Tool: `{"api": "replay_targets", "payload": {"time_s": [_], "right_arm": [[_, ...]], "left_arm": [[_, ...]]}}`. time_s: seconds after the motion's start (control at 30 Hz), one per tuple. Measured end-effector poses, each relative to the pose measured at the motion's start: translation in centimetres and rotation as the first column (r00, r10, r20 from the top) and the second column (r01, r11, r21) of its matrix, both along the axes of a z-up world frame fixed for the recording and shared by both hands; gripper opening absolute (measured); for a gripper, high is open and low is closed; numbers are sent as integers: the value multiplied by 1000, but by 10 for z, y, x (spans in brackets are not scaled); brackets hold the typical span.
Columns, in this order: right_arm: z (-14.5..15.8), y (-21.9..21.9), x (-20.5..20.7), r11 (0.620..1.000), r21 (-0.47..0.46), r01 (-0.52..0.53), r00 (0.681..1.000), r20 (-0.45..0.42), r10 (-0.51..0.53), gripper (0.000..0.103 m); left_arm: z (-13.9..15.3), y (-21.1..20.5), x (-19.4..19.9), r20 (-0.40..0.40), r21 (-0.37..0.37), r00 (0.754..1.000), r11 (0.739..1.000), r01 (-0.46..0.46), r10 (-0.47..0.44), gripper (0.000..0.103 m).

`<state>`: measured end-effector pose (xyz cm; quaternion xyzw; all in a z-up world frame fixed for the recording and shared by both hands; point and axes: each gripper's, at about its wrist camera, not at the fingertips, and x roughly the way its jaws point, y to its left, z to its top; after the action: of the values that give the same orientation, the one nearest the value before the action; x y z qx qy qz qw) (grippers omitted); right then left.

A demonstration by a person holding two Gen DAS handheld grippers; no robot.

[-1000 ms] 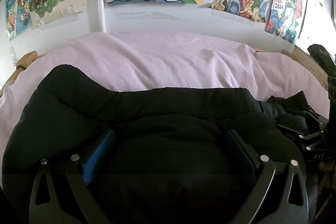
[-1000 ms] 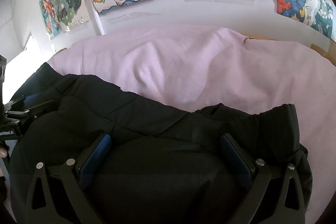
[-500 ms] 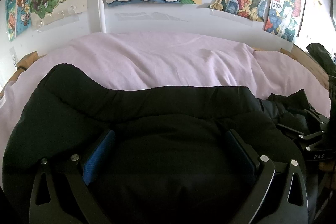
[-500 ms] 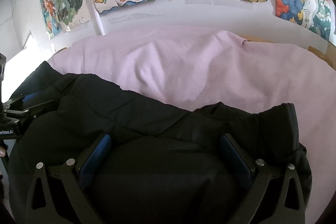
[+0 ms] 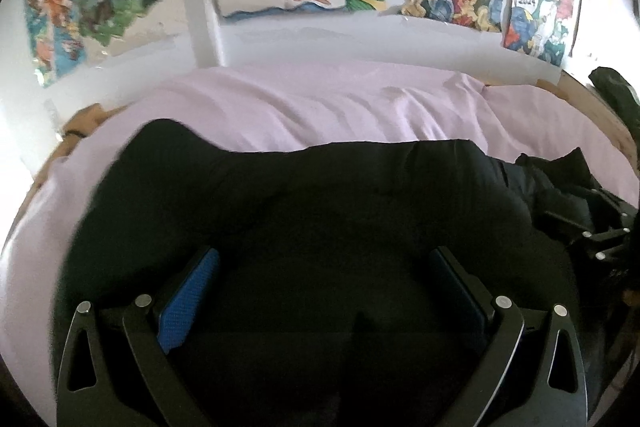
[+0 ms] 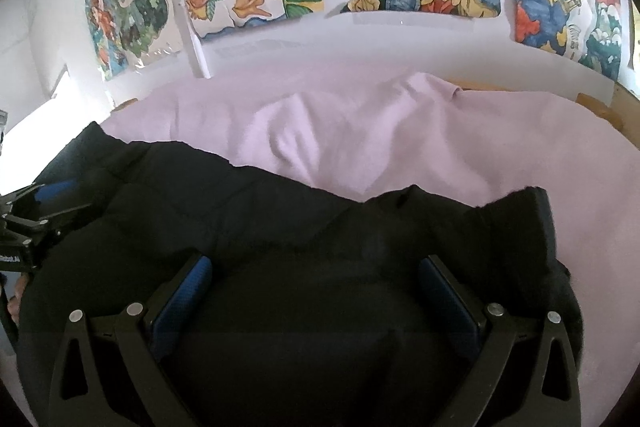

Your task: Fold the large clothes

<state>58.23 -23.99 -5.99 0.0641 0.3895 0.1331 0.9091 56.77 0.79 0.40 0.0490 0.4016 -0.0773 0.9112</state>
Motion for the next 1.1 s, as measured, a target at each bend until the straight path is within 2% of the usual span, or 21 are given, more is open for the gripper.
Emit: {"api": "replay_targets", "payload": {"time_s": [0.2,0.53,0.67,0.87,1.1], "right_arm": [[24,-13,-38,1000,11,0,999,37,0,103],[33,-26,-76,998,-54,-11,999,32,13,103],[35,-32,-86,997,-76,4,1000,17,-3,103],[38,-46,-94,995,-91,45,999,-4,-46,103],[17,-56,-101,993,-102,58,994,-86,-67,103]], "left_arm": [[26,3,-35,77,89,997,995,-36,29,102],[40,0,-86,179,222,983,975,-6,-35,102],[39,0,-94,205,236,978,972,-10,-40,102],[36,7,-100,193,238,981,971,-15,-33,102],[30,32,-108,170,224,985,974,-41,2,102]]}}
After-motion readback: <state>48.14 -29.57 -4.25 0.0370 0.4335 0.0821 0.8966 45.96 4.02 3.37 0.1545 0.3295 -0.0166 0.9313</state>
